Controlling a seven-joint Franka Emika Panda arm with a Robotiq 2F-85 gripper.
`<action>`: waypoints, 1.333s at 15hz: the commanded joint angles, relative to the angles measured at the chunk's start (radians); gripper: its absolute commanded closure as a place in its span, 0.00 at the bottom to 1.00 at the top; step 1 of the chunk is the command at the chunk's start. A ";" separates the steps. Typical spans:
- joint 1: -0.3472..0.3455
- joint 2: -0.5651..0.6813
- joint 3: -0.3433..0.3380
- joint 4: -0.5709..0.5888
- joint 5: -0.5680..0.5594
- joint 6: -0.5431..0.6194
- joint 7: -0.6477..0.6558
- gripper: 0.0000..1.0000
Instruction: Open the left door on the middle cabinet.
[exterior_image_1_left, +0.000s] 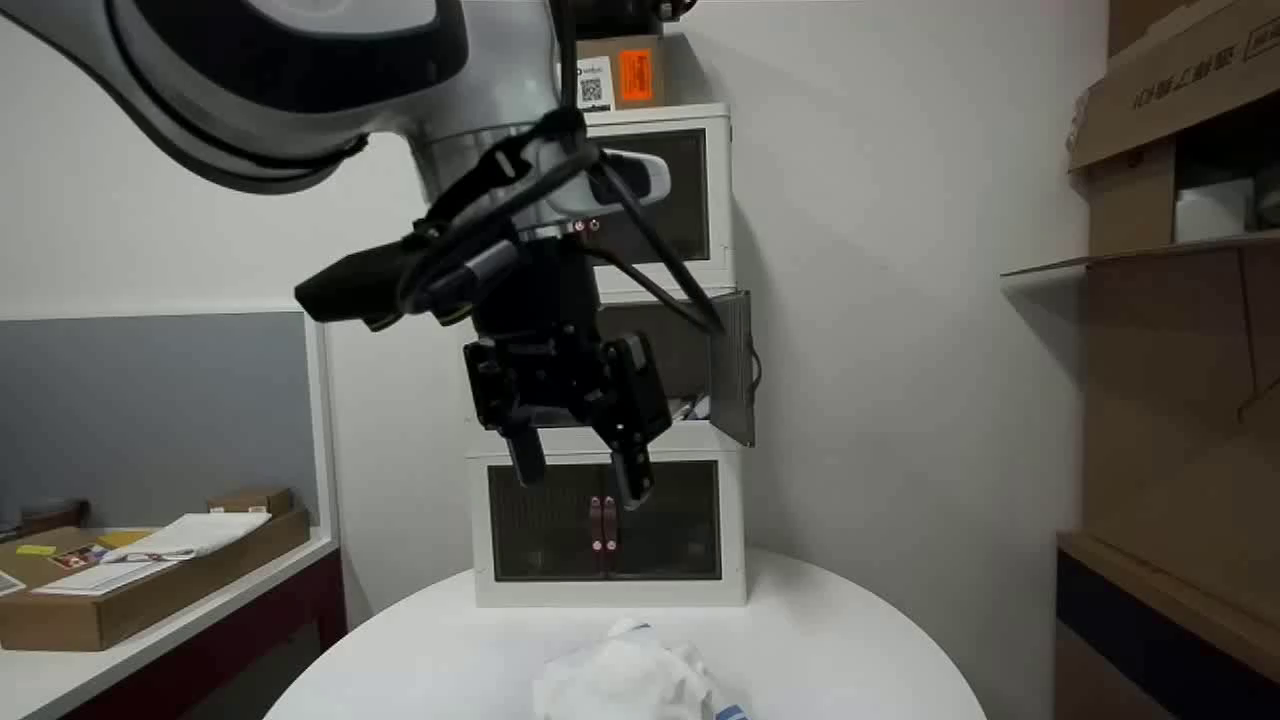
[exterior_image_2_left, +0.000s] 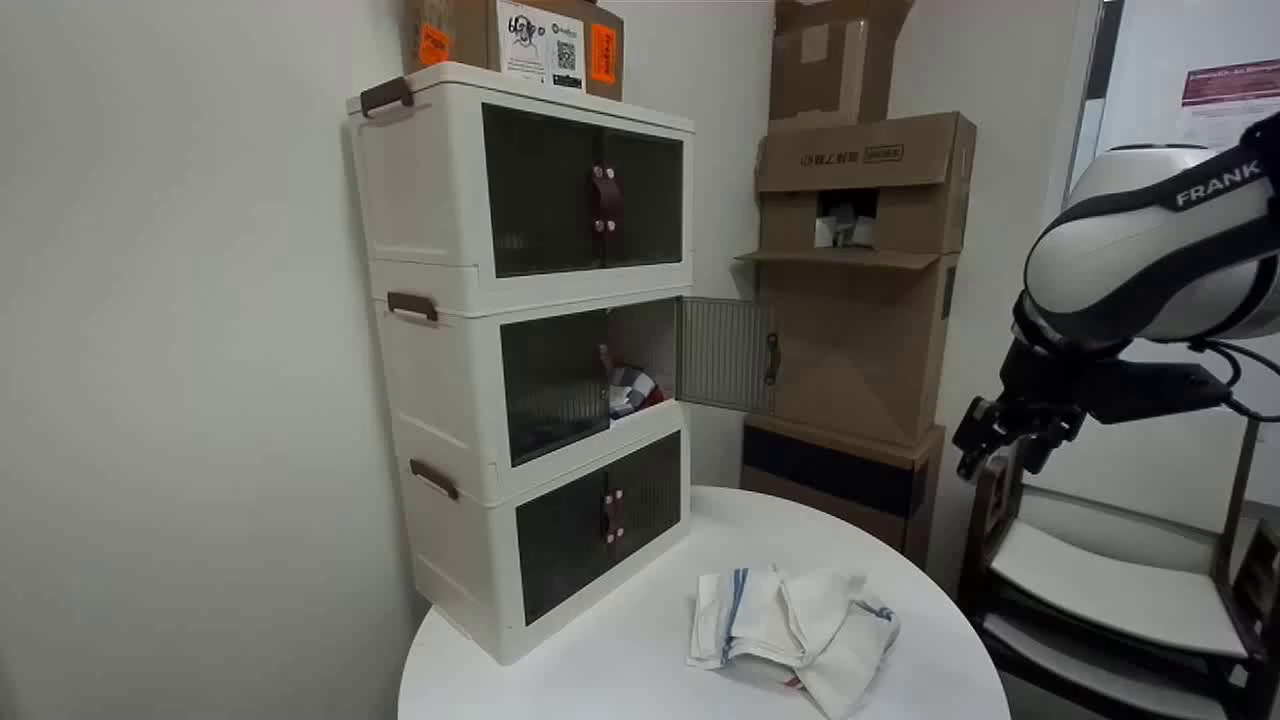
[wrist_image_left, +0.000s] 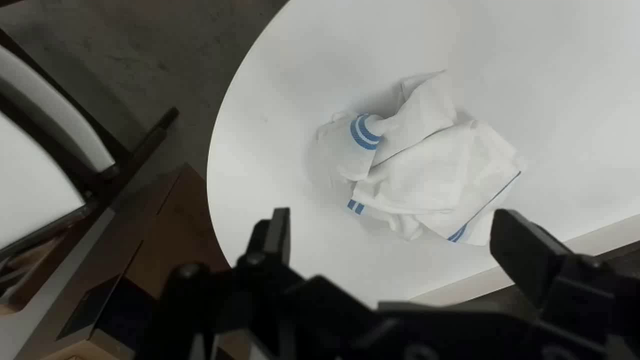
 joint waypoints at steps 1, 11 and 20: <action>-0.010 0.003 0.011 0.002 0.011 -0.002 -0.008 0.00; -0.064 0.231 0.585 0.193 -0.432 0.023 0.589 0.00; -0.150 0.615 1.025 0.609 -1.147 -0.141 1.097 0.00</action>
